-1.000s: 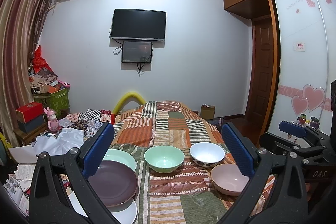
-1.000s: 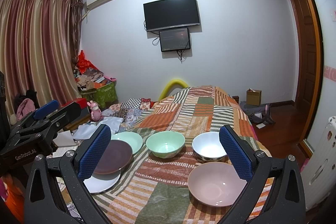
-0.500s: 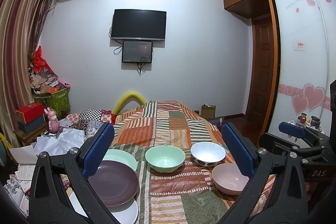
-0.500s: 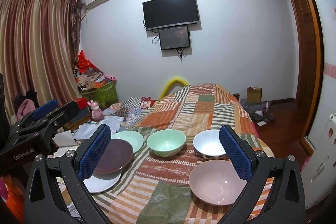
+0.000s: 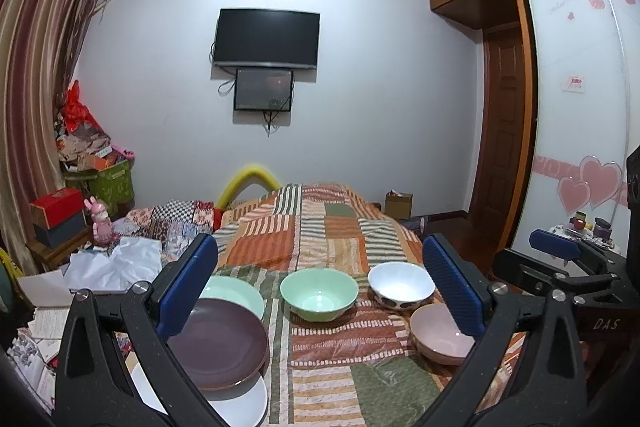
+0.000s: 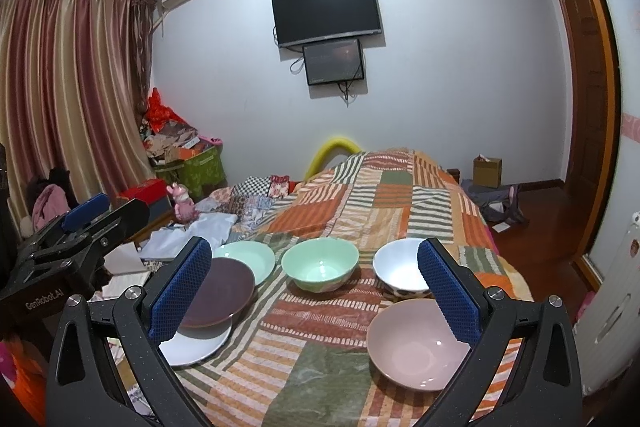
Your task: Organize plates and bowls
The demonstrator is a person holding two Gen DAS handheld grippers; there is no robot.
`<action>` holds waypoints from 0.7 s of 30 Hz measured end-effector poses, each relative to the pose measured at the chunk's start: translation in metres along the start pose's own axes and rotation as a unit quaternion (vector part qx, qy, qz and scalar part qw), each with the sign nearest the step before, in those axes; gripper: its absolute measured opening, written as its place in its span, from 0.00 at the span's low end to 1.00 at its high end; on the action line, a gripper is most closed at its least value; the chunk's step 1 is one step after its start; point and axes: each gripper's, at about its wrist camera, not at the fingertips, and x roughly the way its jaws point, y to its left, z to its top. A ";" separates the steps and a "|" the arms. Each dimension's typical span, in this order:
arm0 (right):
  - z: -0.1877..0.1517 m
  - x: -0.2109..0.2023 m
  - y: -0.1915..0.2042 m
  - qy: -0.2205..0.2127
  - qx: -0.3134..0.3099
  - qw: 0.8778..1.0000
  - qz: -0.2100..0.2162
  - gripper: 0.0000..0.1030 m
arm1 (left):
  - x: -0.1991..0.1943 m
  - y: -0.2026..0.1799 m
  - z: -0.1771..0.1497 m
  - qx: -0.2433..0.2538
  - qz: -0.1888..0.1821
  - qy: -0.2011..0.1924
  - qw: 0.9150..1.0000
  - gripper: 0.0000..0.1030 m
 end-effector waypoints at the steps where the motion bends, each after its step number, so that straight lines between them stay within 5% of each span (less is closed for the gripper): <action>1: -0.001 0.001 0.001 0.001 -0.001 1.000 0.000 1.00 | 0.003 0.004 -0.001 -0.003 -0.001 0.005 1.000 1.00; 17: -0.024 0.083 0.029 0.093 -0.006 0.994 0.054 0.96 | 0.053 0.090 -0.033 -0.032 0.066 0.095 0.993 1.00; 21: -0.031 0.106 0.040 0.125 -0.011 0.990 0.071 0.89 | 0.069 0.117 -0.047 -0.035 0.085 0.125 0.988 0.85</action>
